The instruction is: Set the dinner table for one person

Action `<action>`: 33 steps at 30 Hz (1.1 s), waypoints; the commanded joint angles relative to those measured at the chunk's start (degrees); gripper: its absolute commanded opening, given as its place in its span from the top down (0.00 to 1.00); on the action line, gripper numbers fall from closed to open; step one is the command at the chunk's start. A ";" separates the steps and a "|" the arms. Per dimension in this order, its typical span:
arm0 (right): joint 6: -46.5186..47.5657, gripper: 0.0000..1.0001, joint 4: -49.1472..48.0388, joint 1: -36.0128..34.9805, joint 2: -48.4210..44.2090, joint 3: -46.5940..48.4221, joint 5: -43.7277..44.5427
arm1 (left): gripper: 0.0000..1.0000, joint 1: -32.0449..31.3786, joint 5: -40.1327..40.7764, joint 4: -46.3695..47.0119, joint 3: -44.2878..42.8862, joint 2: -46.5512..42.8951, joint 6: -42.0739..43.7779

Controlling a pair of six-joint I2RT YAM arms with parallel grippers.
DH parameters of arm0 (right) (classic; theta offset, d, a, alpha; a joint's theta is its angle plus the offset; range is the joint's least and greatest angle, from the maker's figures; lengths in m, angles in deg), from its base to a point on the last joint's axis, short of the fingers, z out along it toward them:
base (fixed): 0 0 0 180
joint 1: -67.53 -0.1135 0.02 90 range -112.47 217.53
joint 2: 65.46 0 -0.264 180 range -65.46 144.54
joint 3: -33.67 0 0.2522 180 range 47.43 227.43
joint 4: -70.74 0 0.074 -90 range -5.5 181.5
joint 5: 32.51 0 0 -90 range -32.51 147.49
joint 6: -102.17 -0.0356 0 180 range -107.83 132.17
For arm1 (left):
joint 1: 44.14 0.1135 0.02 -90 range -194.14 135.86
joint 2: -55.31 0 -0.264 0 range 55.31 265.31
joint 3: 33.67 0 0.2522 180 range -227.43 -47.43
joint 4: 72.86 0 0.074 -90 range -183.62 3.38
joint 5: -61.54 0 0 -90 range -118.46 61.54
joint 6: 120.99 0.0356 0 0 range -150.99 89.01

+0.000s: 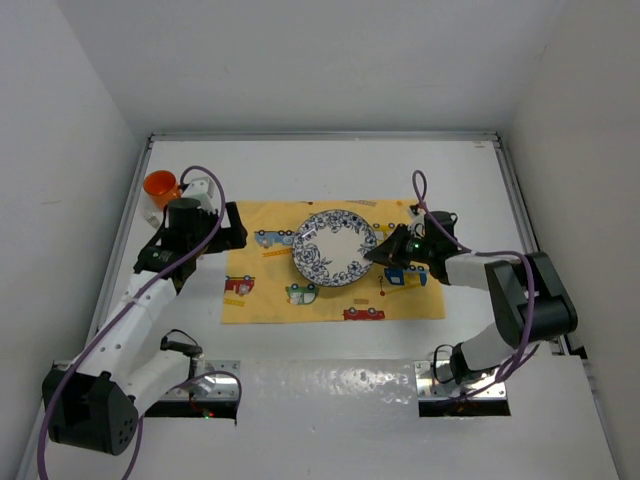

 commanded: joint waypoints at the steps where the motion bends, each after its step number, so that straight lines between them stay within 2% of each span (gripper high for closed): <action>1: -1.73 1.00 -11.99 -0.51 0.90 2.11 -3.74 | 0.00 0.49 0.07 2.09 0.07 -1.37 -0.10; 11: -2.17 1.00 -14.99 -1.30 6.18 1.76 -5.06 | 0.00 0.49 1.22 2.18 0.16 -1.28 -0.10; 22: 1.52 0.99 -14.20 -1.30 11.54 -0.17 -3.48 | 0.00 0.49 1.48 2.17 0.34 -1.45 -0.19; 26: 4.06 0.83 -12.01 -1.21 12.78 0.44 -2.16 | 0.00 0.40 1.57 2.17 0.43 -1.37 -0.27; 27: 4.59 0.71 -11.22 -1.21 12.78 0.70 -1.81 | 0.00 0.49 1.57 2.09 0.42 -1.37 -0.27; 28: 5.20 0.64 -10.42 -1.13 12.60 0.88 -1.54 | 0.00 0.49 1.66 2.09 0.42 -1.37 -0.27; 32: 9.77 0.42 -2.26 -0.95 9.54 2.64 2.22 | 0.00 0.49 2.01 1.74 0.51 -1.63 -0.88; 33: 12.74 0.39 3.06 -0.95 7.53 4.03 3.54 | 0.00 0.49 2.01 1.56 0.60 -1.72 -1.24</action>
